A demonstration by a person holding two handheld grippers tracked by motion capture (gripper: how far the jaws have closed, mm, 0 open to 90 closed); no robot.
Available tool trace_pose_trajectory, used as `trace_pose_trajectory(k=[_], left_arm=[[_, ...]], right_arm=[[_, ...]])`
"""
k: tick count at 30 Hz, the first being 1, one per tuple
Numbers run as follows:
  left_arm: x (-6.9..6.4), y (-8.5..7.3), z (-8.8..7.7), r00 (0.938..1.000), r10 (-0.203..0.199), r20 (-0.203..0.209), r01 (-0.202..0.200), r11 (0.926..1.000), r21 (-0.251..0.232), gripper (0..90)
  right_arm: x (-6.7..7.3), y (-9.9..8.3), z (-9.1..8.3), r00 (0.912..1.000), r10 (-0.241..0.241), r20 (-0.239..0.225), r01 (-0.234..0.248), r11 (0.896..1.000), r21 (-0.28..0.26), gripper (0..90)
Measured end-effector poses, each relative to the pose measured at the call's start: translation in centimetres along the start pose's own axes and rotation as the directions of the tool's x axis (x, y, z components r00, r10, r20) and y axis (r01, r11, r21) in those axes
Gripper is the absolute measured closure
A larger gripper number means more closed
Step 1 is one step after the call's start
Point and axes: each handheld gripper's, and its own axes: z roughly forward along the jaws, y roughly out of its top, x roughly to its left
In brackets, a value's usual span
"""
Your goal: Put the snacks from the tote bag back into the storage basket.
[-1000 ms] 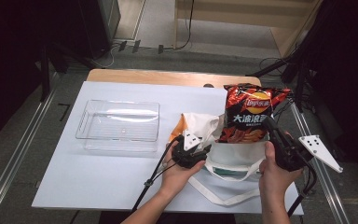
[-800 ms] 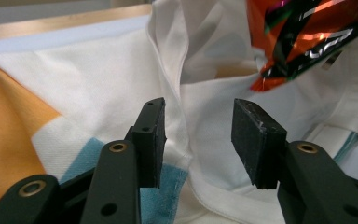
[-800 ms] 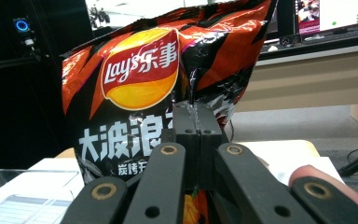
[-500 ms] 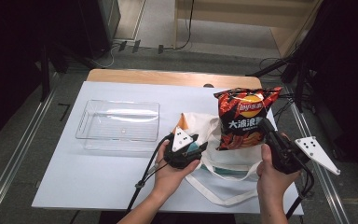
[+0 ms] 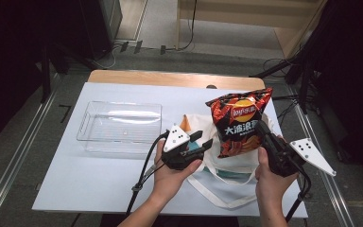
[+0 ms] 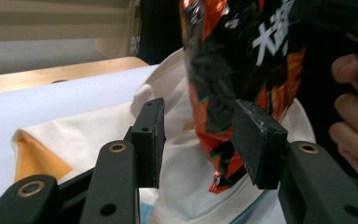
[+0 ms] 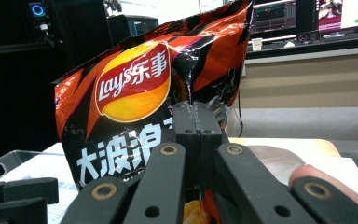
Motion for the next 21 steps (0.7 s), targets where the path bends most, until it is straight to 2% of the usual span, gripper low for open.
trace_pose_trajectory(k=[6, 9, 13, 17, 21], left_arm=[[-0.2, 0.9, 0.1, 0.9997, -0.016, 0.018, 0.016, 0.9997, -0.018, 51.4], [-0.3, 1.4, 0.4, 0.9998, -0.017, 0.011, 0.017, 0.9996, -0.022, 50.0], [-0.3, 1.8, 0.6, 0.9991, -0.041, 0.013, 0.041, 0.9984, -0.038, 49.3], [-0.4, 2.3, 0.6, 0.9987, -0.046, 0.024, 0.047, 0.9976, -0.05, 55.6], [0.0, 2.7, 0.4, 0.997, -0.075, 0.019, 0.076, 0.9953, -0.059, 60.4]], right_arm=[[0.6, 0.0, 0.0, 0.9998, -0.011, -0.015, 0.011, 1.0, 0.004, 90.0], [0.9, -0.1, 0.1, 0.9997, -0.011, -0.023, 0.011, 1.0, 0.006, 90.0], [1.2, -0.2, 0.0, 0.9992, -0.019, -0.036, 0.019, 1.0, 0.005, 90.0], [1.6, -0.4, 0.0, 0.9986, -0.022, -0.048, 0.022, 1.0, 0.01, 90.0], [2.1, -0.8, -0.2, 0.9979, -0.029, -0.058, 0.029, 1.0, 0.008, 90.0]])
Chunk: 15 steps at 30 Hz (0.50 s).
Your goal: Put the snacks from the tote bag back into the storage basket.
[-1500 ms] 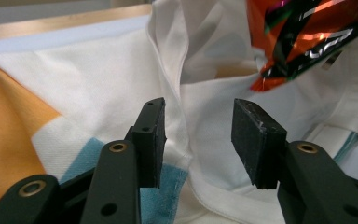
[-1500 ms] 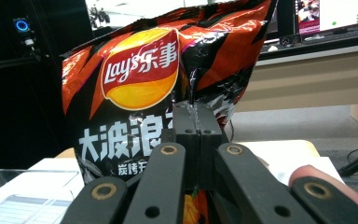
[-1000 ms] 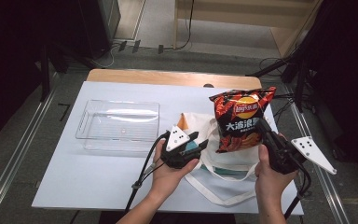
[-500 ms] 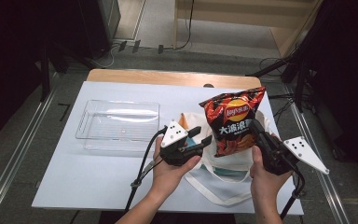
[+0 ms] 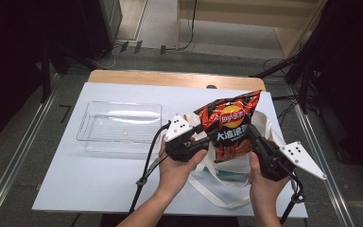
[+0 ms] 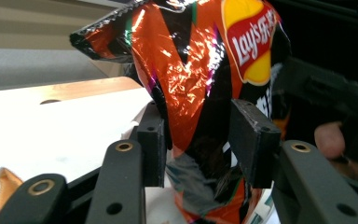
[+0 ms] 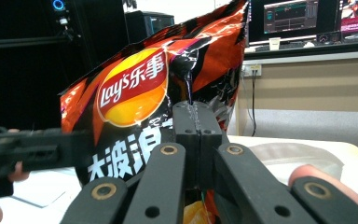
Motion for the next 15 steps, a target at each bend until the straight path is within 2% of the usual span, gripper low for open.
trace_pose_trajectory(k=[3, 8, 11, 15], left_arm=[[0.4, 0.4, -0.3, 0.9998, -0.021, 0.004, 0.021, 0.9996, -0.017, 68.8], [0.6, 0.9, -0.8, 0.9999, -0.007, -0.013, 0.007, 0.9998, -0.018, 84.4], [0.7, 1.0, -1.0, 0.9998, 0.001, -0.021, -0.001, 0.9997, -0.022, 88.9], [0.8, 1.2, -1.4, 0.9997, 0.007, -0.023, -0.008, 0.9993, -0.037, 90.0]], right_arm=[[0.3, -0.2, -0.1, 0.9999, -0.008, -0.015, 0.008, 1.0, 0.015, 90.0], [1.1, -0.4, -0.3, 0.9986, -0.033, -0.041, 0.034, 0.999, 0.02, 90.0], [1.5, -0.7, -0.2, 0.9971, -0.06, -0.047, 0.062, 0.998, 0.027, 90.0], [1.7, -1.1, -0.2, 0.9965, -0.064, -0.054, 0.066, 0.997, 0.046, 90.0]])
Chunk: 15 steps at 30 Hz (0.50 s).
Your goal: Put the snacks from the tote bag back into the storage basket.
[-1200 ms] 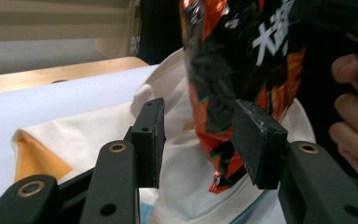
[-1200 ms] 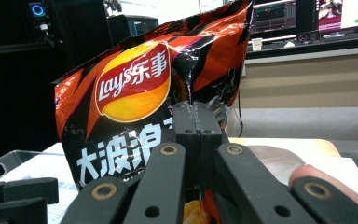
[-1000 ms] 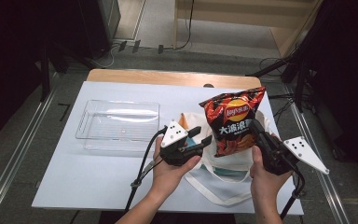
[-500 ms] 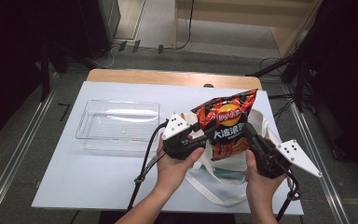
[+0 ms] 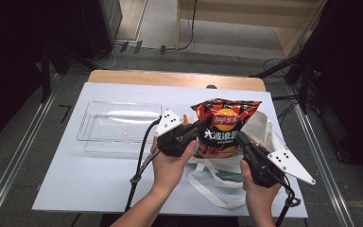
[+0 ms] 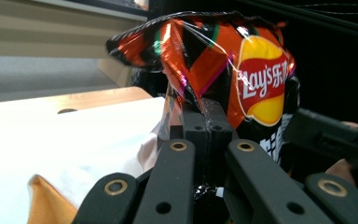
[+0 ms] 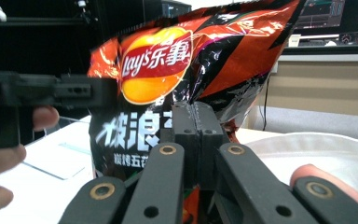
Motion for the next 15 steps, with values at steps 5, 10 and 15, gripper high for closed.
trace_pose_trajectory(k=[5, 10, 15], left_arm=[[0.2, 0.2, -0.3, 0.9997, -0.006, 0.022, 0.006, 0.9999, -0.014, 90.0], [0.1, 0.5, -0.4, 0.9991, -0.002, 0.042, 0.003, 0.9996, -0.028, 90.0], [0.0, 1.0, -0.3, 0.9984, 0.002, 0.057, 0.0, 0.9994, -0.035, 90.0]], right_arm=[[-0.8, -0.1, -0.4, 0.9995, 0.017, -0.027, -0.017, 1.0, 0.013, 77.8], [-1.5, -0.6, -0.8, 0.9986, 0.027, -0.046, -0.025, 0.998, 0.05, 54.2], [-2.7, -1.7, -1.9, 0.9998, 0.018, -0.007, -0.017, 0.996, 0.089, 40.3]])
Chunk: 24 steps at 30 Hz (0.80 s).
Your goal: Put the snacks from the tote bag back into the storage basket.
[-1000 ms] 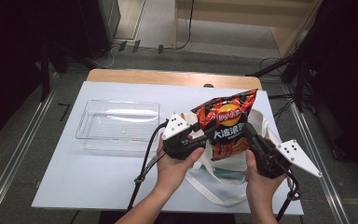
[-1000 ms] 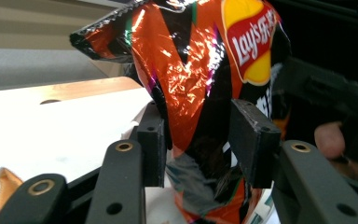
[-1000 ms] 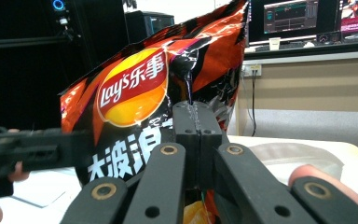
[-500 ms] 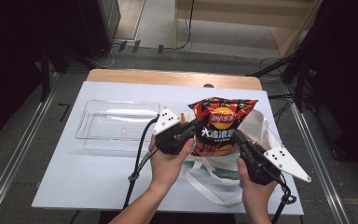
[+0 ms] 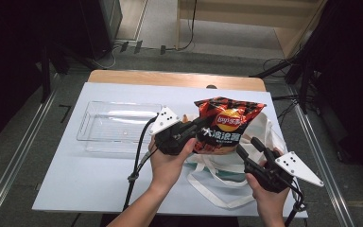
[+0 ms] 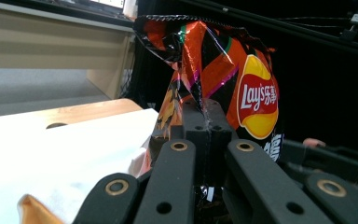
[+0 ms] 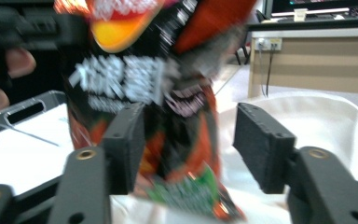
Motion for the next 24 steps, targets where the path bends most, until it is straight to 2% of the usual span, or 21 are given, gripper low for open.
trace_pose_trajectory(k=[5, 8, 11, 17, 21, 24], left_arm=[[-0.4, 0.4, 0.2, 0.9999, 0.012, 0.011, -0.012, 0.9998, -0.014, 90.0], [-0.4, 0.5, 0.1, 0.9998, 0.004, 0.018, -0.003, 0.9997, -0.025, 90.0], [-0.4, 0.8, 0.0, 0.9996, -0.003, 0.027, 0.004, 0.9993, -0.037, 90.0], [-0.1, 1.4, -0.7, 0.9995, 0.01, 0.03, -0.008, 0.9985, -0.053, 90.0], [0.4, 1.8, -1.4, 0.9995, 0.003, 0.031, 0.0, 0.9973, -0.074, 90.0], [0.8, 2.0, -1.7, 0.9996, 0.018, 0.022, -0.016, 0.9973, -0.072, 90.0]], right_arm=[[-1.4, -2.7, -1.2, 0.9987, 0.021, 0.047, -0.024, 0.998, 0.05, 36.0], [-1.9, -3.7, -1.2, 0.9973, 0.038, 0.063, -0.043, 0.996, 0.082, 34.5], [-1.9, -4.1, -0.7, 0.9965, 0.048, 0.068, -0.055, 0.994, 0.098, 33.3], [-1.7, -5.2, 0.4, 0.9972, 0.034, 0.067, -0.045, 0.985, 0.169, 32.4], [-1.6, -5.5, 0.9, 0.997, 0.03, 0.071, -0.043, 0.981, 0.189, 32.4], [-1.5, -5.7, 1.1, 0.997, 0.014, 0.076, -0.029, 0.98, 0.198, 32.4]])
